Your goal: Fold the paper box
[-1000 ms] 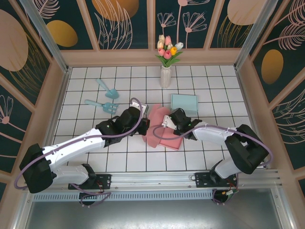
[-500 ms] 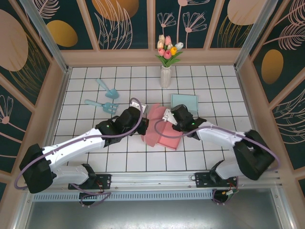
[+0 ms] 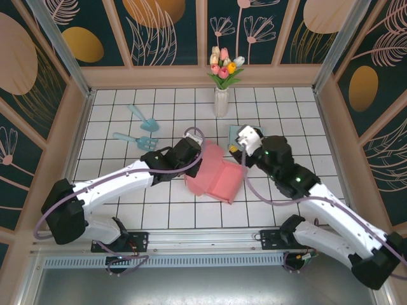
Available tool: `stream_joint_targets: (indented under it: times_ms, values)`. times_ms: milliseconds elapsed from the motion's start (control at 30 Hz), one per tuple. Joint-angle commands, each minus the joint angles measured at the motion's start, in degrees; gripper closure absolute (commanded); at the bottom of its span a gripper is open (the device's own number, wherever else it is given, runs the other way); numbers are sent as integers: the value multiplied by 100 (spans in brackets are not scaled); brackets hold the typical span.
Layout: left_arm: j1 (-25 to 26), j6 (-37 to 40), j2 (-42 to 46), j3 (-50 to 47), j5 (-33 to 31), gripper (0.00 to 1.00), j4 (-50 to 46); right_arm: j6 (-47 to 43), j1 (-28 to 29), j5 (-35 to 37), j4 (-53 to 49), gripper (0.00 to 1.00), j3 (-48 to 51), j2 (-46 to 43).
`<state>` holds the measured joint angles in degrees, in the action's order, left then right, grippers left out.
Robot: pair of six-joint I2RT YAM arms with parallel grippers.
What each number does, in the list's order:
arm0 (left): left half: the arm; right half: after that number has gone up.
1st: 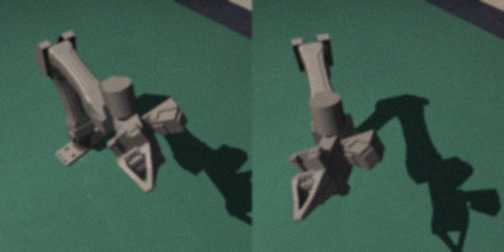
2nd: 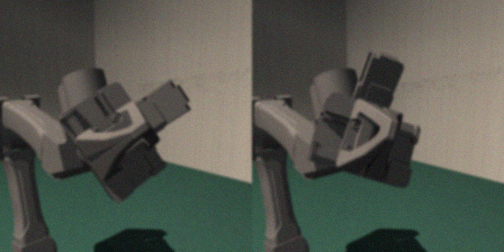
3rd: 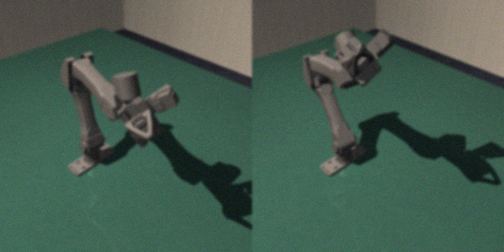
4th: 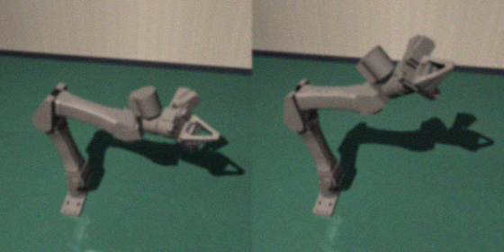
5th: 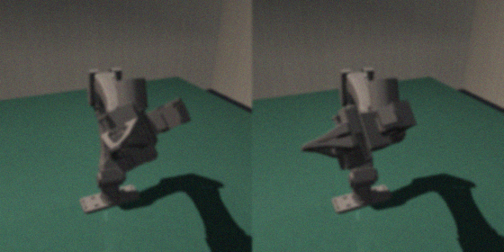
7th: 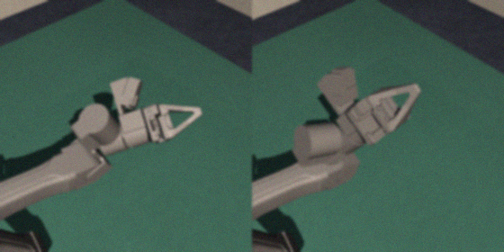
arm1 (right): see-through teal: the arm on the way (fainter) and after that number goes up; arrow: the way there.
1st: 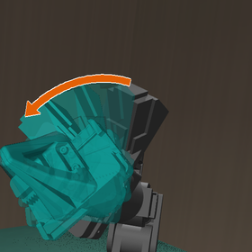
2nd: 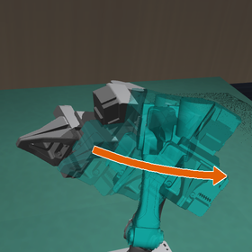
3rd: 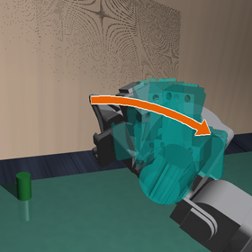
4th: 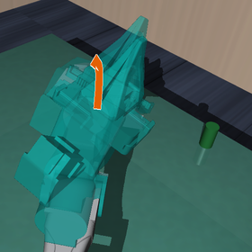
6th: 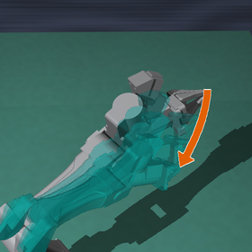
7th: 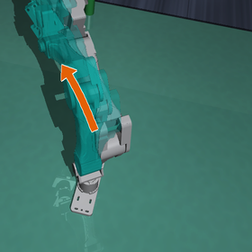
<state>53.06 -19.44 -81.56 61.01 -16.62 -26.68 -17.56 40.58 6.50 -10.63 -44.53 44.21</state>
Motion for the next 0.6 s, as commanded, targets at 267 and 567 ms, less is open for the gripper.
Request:
stream_joint_targets:
  times_ms: [267, 567]
  values:
    - [323, 3103, -271, 788, 605, 99, -1151, 2698, -34, 176, 396, 33, 1149, -963]
    - [323, 4538, 502, 820, 1696, 100, -1002, 1357, -98, -537, 1921, 39, 2521, -1121]
